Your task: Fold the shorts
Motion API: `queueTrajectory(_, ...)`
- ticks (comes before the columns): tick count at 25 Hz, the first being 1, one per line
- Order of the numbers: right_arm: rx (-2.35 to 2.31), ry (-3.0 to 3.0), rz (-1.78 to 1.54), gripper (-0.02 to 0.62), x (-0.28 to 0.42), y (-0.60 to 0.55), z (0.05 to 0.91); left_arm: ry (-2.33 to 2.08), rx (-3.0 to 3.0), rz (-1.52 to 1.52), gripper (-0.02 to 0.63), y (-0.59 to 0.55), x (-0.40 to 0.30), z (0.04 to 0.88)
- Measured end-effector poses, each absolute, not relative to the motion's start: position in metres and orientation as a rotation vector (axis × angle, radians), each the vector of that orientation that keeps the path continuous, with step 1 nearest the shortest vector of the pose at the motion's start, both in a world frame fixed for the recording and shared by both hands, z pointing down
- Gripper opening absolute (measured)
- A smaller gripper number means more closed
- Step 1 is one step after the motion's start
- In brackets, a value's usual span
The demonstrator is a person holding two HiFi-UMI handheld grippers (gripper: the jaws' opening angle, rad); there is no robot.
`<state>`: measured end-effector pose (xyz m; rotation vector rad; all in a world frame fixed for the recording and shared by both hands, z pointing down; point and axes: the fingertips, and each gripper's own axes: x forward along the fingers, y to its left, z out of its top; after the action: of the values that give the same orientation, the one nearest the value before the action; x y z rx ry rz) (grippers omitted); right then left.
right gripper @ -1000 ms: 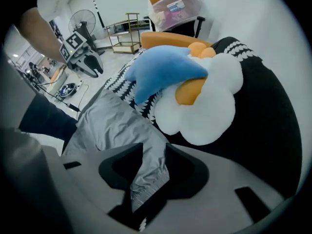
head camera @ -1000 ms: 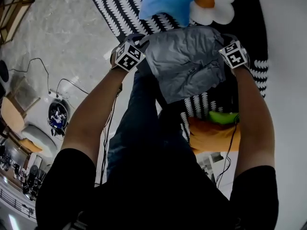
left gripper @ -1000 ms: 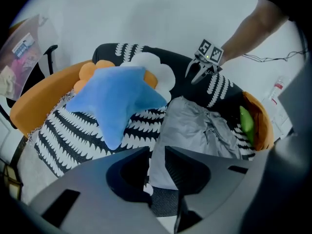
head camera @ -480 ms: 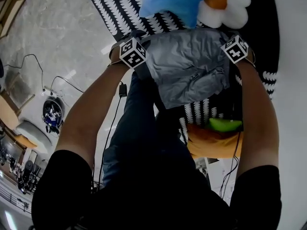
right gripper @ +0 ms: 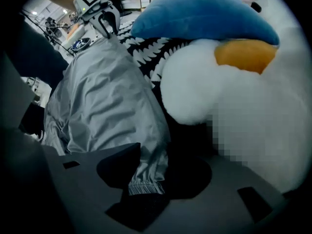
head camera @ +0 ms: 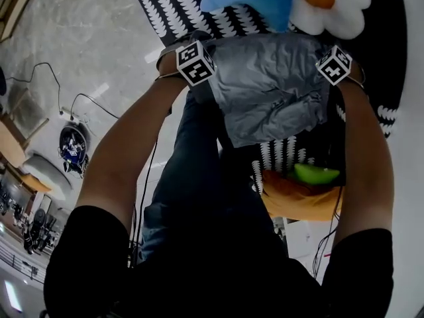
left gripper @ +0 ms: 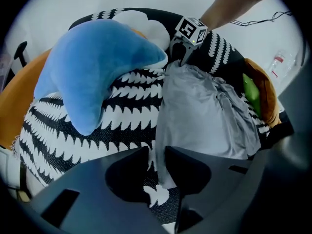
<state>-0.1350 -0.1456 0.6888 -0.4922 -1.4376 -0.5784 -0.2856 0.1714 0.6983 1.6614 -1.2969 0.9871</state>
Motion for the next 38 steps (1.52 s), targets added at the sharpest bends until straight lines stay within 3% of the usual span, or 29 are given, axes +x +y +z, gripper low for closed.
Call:
queueTrajectory(10, -0.509, -1.418, -0.711, 0.167, -0.151, -0.150, 0.694, -1.336, 1.669, 0.983, 0.062, 0.175, -0.292, 0.690)
queueTrajectory(14, -0.569, -1.299, -0.728, 0.039, -0.130, -0.146, 0.689, -1.339, 1.676, 1.006, 0.040, 0.179, -0.285, 0.684)
queueTrajectory(17, -0.576, -1.303, -0.752, 0.012, -0.125, -0.158, 0.675, -1.343, 1.681, 1.015, 0.021, 0.171, -0.281, 0.673)
queueTrajectory(24, -0.596, -1.262, -0.841, 0.012, -0.127, -0.160, 0.658, -1.302, 1.722, 0.997, 0.021, 0.191, -0.281, 0.661)
queueTrajectory(38, -0.593, -1.239, -0.925, 0.012, -0.068, -0.148, 0.618, -1.259, 1.782, 0.981, 0.020, 0.226, -0.183, 0.620)
